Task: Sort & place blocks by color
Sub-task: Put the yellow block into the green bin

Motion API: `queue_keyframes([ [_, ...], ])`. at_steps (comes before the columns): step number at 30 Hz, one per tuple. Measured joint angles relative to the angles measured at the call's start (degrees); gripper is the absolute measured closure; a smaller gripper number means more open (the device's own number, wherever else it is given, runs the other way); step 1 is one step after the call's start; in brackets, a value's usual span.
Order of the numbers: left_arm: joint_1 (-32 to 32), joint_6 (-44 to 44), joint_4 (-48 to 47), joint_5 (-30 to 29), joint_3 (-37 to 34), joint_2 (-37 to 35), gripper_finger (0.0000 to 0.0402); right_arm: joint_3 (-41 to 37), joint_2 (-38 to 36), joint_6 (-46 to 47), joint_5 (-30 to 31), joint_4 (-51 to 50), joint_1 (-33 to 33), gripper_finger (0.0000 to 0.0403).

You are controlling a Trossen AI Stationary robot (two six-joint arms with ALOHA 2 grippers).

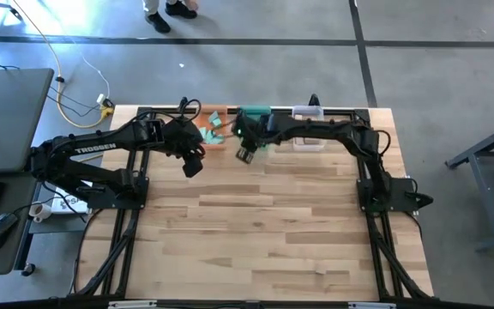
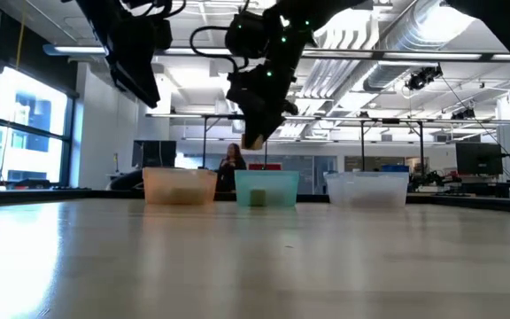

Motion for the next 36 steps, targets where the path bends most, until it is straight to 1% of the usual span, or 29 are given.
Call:
queue_keyframes([
  [11, 0.2, 2.3, 5.3, -0.5, 0.0, 0.0, 0.0218, 0.0, 0.0, 9.1, 0.6, 8.0, -8.9, 0.0297],
  [16, 0.2, 4.3, 7.8, -2.7, 0.0, 0.2, 0.0218, 0.0, 0.5, 12.1, 0.3, 12.2, -12.9, 0.0297],
  [20, 0.7, 4.7, 9.0, -4.3, 0.0, 0.2, 0.0218, 0.0, 0.8, 13.4, -0.2, 13.2, -15.1, 0.0297],
  [25, 2.2, 5.8, 10.0, -4.5, 0.0, 0.2, 0.0218, 0.0, 2.3, 14.6, -6.9, 12.1, -17.0, 0.0297],
  [29, 3.3, 5.8, 10.4, -4.5, 0.0, 0.2, 0.0218, 0.0, 4.0, 15.0, -7.6, 10.7, -17.1, 0.0297],
  [33, 3.8, 5.0, 10.5, -4.5, 0.0, 0.2, 0.0218, 0.0, 5.5, 15.1, -11.5, 10.7, -17.1, 0.0297],
  [36, 3.9, 4.9, 10.4, -4.4, 0.0, 0.2, 0.0218, -0.1, 6.4, 15.4, -11.9, 9.4, -17.0, 0.0297],
])
